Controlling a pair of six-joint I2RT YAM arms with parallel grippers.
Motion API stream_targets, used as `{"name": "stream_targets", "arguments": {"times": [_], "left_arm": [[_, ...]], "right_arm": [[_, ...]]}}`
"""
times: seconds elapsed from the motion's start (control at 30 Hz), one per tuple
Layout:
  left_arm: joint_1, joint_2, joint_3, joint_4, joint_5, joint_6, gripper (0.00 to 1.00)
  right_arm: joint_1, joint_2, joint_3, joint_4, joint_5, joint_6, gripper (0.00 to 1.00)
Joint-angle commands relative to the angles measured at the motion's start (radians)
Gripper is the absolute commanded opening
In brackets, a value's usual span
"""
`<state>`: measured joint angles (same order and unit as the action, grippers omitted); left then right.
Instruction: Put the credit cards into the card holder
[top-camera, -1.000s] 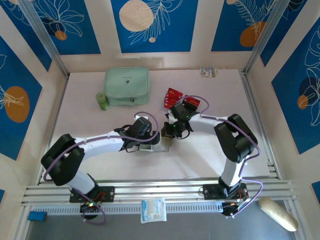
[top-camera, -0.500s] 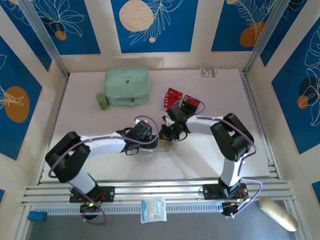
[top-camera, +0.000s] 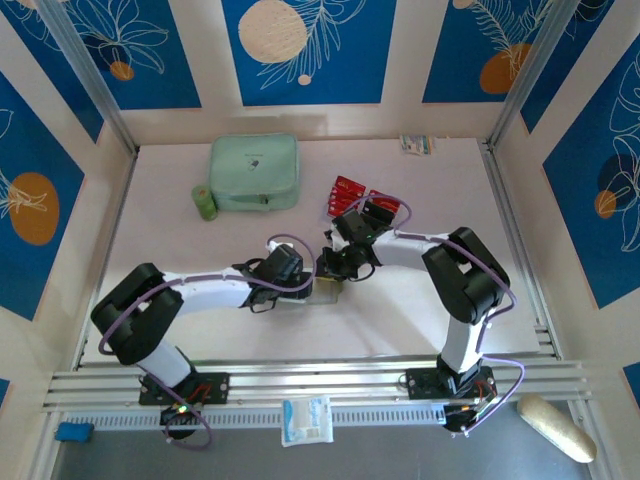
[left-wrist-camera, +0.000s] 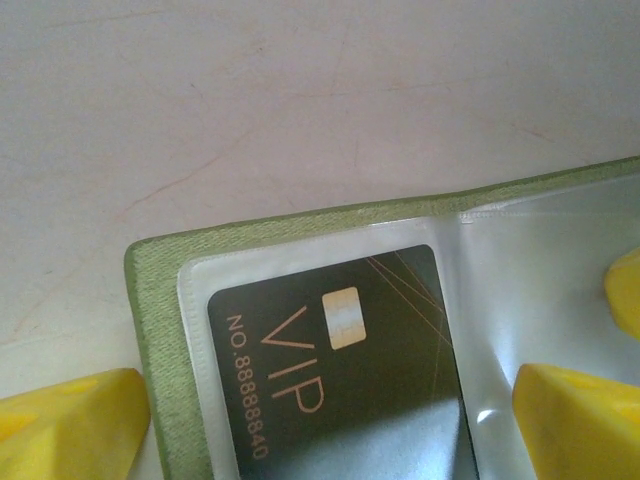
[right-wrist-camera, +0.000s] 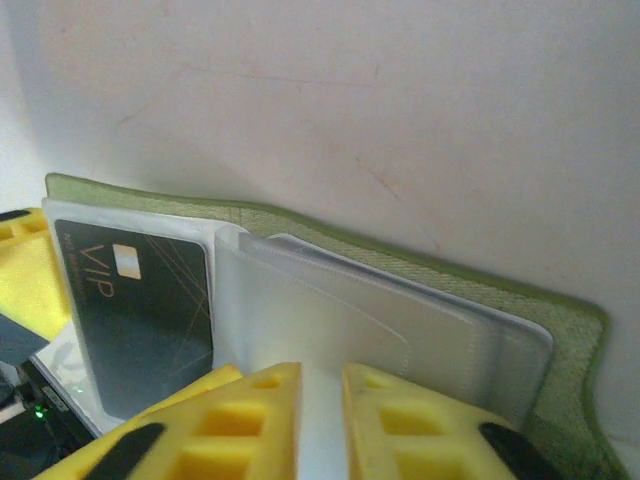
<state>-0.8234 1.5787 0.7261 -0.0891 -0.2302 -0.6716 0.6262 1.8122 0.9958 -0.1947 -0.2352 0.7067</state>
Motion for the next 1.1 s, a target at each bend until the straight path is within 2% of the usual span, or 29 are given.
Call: {"name": "stream_targets", "arguments": {"times": [0.0,0.27,0.83,1.07], "left_arm": [[-0.007,0.009,-0.031,0.016,0.014,0.004,0.93],[-0.006,-0.002,-0.045,0.026,0.01,0.001,0.91],[-0.007,-0.007,-0.057,0.035,0.009,0.003,0.86],[-0.007,-0.009,-0.059,0.037,0.01,0.004,0.86]], "right_arm": [[-0.008,-0.037,-0.023,-0.006,0.005,0.011,0.27],[-0.009,-0.041,-0.054,0.021,0.017,0.036,0.44],[-0.01,-0.117,-0.092,0.047,0.05,0.056,0.58],[-0.011,-0.098,-0.093,0.075,0.015,0.071,0.58]]}}
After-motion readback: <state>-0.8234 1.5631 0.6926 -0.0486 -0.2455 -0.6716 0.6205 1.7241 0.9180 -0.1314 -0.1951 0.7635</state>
